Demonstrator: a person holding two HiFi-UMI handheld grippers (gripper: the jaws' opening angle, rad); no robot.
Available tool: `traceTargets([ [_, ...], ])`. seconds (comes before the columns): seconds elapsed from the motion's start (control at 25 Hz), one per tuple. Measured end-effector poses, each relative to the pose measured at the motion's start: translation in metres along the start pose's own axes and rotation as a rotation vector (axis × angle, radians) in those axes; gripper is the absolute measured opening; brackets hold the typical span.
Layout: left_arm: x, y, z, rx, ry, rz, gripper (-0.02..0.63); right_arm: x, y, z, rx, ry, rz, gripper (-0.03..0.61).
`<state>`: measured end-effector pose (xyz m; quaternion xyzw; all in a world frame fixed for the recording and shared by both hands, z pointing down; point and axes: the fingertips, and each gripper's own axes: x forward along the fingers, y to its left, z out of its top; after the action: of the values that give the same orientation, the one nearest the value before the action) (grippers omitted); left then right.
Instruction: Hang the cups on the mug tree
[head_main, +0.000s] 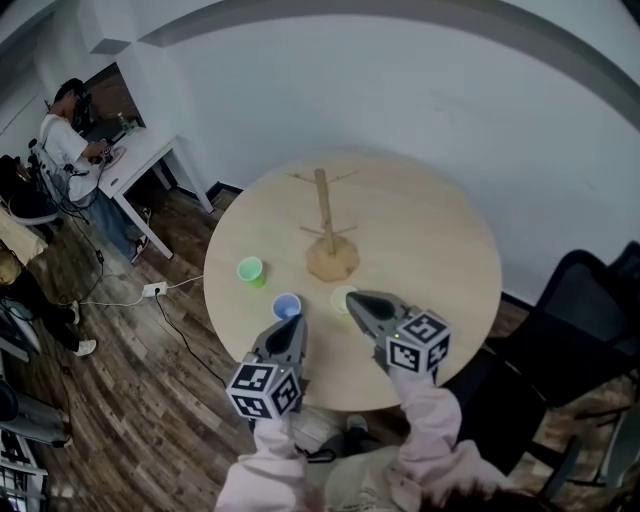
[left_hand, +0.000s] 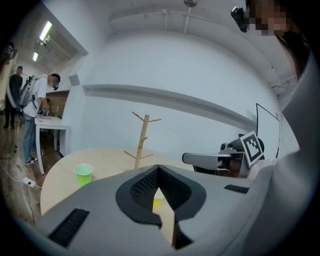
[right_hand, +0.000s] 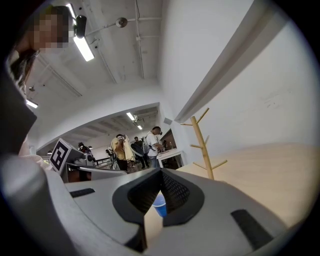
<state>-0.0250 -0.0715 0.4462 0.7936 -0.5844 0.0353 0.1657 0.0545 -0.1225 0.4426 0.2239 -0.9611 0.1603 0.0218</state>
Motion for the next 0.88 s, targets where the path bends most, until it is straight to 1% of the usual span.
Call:
traceTargets([
  [0.24, 0.006, 0.008, -0.008, -0.011, 0.035, -0.007, 0.005, 0.01, -0.003, -0.008, -0.02, 0.026, -0.022, -0.006],
  [0.44, 0.017, 0.008, -0.019, -0.032, 0.07, -0.037, 0.005, 0.01, -0.015, -0.03, -0.049, 0.09, -0.094, -0.005],
  [0.68, 0.029, 0.001, -0.041, -0.047, 0.127, -0.072, 0.005, 0.006, -0.031, -0.061, -0.035, 0.157, -0.168, 0.009],
  [0.88, 0.036, -0.004, -0.053, -0.06, 0.158, -0.093, 0.005, 0.003, -0.041, -0.075, -0.053, 0.193, -0.225, 0.011],
])
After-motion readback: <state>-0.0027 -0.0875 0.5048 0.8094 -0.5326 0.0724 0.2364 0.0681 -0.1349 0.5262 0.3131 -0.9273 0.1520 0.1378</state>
